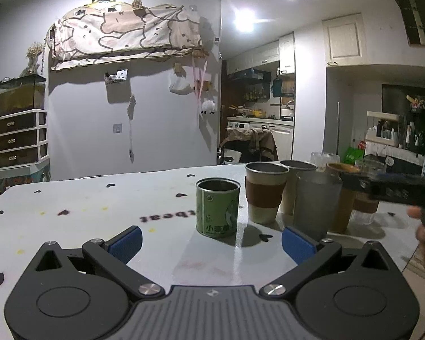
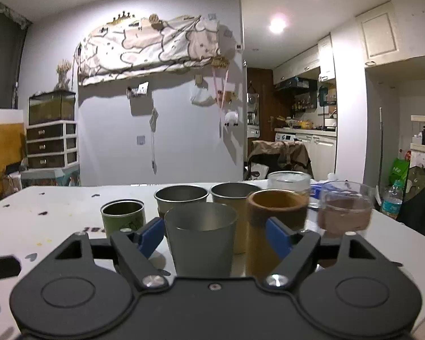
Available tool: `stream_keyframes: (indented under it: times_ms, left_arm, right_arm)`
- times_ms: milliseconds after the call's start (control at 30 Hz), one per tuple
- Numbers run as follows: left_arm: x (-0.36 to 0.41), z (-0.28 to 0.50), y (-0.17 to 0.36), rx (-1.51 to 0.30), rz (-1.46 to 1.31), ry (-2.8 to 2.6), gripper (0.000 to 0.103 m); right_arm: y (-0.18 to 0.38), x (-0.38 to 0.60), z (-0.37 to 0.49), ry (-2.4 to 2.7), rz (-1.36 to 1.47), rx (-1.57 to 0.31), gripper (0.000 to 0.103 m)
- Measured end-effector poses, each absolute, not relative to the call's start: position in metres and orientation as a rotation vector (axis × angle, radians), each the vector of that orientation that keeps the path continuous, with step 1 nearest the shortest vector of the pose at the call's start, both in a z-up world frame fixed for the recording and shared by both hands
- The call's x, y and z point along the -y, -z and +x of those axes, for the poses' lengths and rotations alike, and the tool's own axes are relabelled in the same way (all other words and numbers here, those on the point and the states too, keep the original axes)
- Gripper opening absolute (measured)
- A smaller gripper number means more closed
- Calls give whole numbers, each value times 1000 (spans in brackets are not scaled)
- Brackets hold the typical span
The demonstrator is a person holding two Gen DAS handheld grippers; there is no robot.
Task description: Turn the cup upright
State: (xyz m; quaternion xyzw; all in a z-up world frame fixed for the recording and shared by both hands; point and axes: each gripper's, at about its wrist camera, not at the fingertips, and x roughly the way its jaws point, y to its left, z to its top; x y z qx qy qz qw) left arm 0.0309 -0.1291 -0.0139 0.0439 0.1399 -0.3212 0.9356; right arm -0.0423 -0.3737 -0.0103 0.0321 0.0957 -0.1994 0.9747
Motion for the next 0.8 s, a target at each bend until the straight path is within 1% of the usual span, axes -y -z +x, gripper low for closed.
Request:
stream_keyframes:
  times_ms: [67, 300, 367, 433, 567, 800]
  left_arm:
    - [129, 28, 11, -281, 79, 646, 103]
    - [131, 11, 12, -269, 85, 590, 103]
    - [130, 8, 14, -276, 84, 588, 103]
    - [130, 7, 16, -284, 81, 580, 103]
    - [130, 1, 19, -282, 85, 559, 103]
    - [131, -7, 20, -269, 100, 546, 103]
  right_arm:
    - [9, 374, -55, 403, 75, -184, 83]
    - [15, 368, -87, 386, 81, -186, 88]
    - [17, 365, -94, 388, 69, -193, 92]
    - [20, 362, -99, 397, 62, -198, 94]
    - [23, 357, -110, 407, 56, -200, 102]
    - [22, 349, -119, 407, 47, -190, 103]
